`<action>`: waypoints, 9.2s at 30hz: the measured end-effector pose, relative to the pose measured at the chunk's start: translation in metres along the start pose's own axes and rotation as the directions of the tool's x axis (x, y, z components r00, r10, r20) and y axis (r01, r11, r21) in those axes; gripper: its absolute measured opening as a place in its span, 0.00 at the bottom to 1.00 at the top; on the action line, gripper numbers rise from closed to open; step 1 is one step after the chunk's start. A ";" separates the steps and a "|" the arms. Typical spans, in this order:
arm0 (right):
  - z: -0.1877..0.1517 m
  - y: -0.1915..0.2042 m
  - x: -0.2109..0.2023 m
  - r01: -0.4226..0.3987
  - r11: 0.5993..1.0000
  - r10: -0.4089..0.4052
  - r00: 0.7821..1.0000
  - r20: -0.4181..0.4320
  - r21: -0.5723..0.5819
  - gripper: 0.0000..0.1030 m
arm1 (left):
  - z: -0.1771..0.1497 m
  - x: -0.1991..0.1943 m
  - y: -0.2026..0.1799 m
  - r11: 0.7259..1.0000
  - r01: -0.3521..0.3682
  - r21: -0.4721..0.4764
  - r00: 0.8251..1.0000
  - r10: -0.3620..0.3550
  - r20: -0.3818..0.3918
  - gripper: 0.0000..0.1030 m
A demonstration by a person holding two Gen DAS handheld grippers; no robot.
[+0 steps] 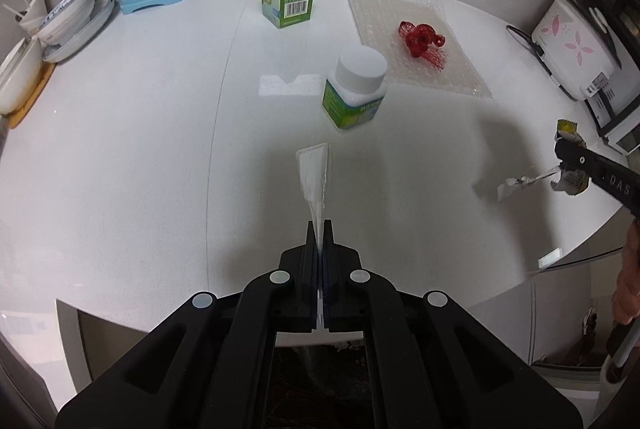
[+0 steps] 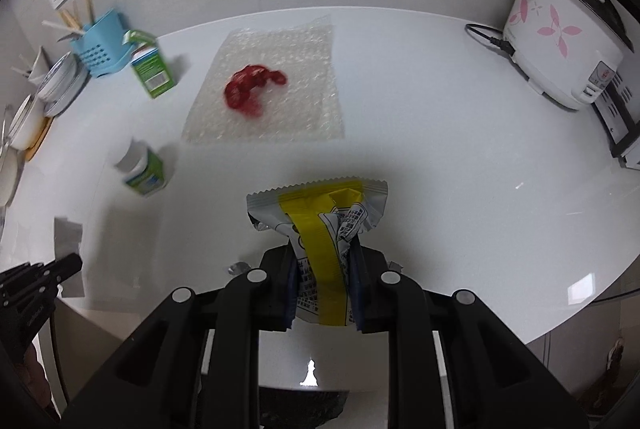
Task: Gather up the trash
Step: 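Carry the plastic bag and yellow wrapper down over the trash bin with both tools, then open the right tool over the bin while the left tool releases the plastic bag, then raise both tools back up toward the counter, then grasp the white pill bottle with the left tool while the right tool grasps the red mesh bag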
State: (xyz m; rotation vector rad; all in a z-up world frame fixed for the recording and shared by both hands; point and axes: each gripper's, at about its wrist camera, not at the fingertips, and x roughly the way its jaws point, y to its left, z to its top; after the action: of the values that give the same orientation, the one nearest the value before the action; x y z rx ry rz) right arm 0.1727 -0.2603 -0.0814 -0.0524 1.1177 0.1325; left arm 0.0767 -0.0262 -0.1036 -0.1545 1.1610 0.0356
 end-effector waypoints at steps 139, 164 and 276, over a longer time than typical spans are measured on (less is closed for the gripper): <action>-0.293 -0.033 0.095 0.033 0.995 -0.017 0.985 -0.172 0.092 0.91 | -0.238 0.152 -0.096 0.983 0.086 0.164 0.980 -0.053 -0.193 0.05; -0.282 -0.018 0.094 0.023 0.998 -0.015 0.988 -0.152 0.053 0.91 | -0.227 0.127 -0.075 0.994 0.006 0.110 0.996 0.004 -0.093 0.89; 0.190 0.077 0.174 0.043 0.985 0.001 0.967 -0.254 0.170 0.44 | 0.117 0.091 -0.009 0.995 0.054 0.081 0.998 -0.057 0.036 0.51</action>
State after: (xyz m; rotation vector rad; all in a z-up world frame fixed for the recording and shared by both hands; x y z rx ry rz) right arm 0.4070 -0.1498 -0.1533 0.0772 1.3800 0.0080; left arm 0.2204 -0.0236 -0.1410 -0.1144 1.1174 -0.0566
